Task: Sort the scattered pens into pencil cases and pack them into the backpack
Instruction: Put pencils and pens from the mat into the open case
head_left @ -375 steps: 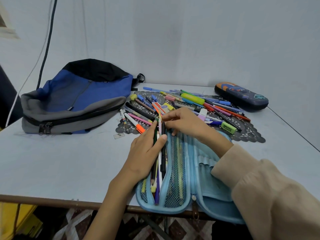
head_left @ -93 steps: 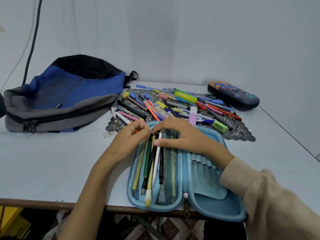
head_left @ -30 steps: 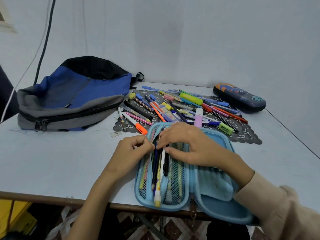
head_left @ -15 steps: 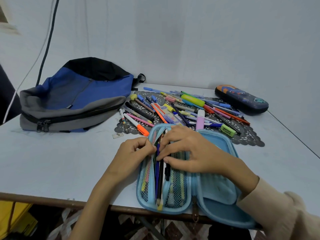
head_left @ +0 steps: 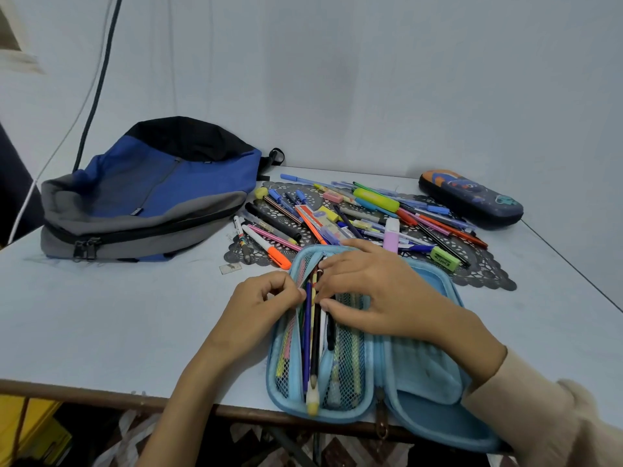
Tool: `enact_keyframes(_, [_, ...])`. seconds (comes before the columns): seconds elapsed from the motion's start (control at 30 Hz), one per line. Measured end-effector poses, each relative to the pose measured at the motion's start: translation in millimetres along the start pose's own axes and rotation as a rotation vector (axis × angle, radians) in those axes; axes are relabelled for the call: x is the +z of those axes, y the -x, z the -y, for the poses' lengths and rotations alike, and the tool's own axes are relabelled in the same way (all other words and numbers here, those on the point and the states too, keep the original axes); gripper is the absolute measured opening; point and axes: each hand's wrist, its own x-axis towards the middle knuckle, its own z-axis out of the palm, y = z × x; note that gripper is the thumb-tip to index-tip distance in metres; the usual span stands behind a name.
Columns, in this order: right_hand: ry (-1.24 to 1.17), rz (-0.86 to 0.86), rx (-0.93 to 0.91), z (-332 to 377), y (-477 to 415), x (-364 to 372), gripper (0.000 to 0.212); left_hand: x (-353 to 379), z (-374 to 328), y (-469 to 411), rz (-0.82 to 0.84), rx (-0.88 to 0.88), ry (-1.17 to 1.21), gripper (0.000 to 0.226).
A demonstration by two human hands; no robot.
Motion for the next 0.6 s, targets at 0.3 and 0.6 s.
enact_keyframes(0.3, [-0.043,0.087,0.026,15,5,-16,0.053,4,-6,3,-0.008,-0.007,-0.004,0.027])
enact_keyframes(0.6, [-0.172,0.182,-0.173,45,13,-13,0.018,2,-5,3,-0.005,0.012,-0.002,0.035])
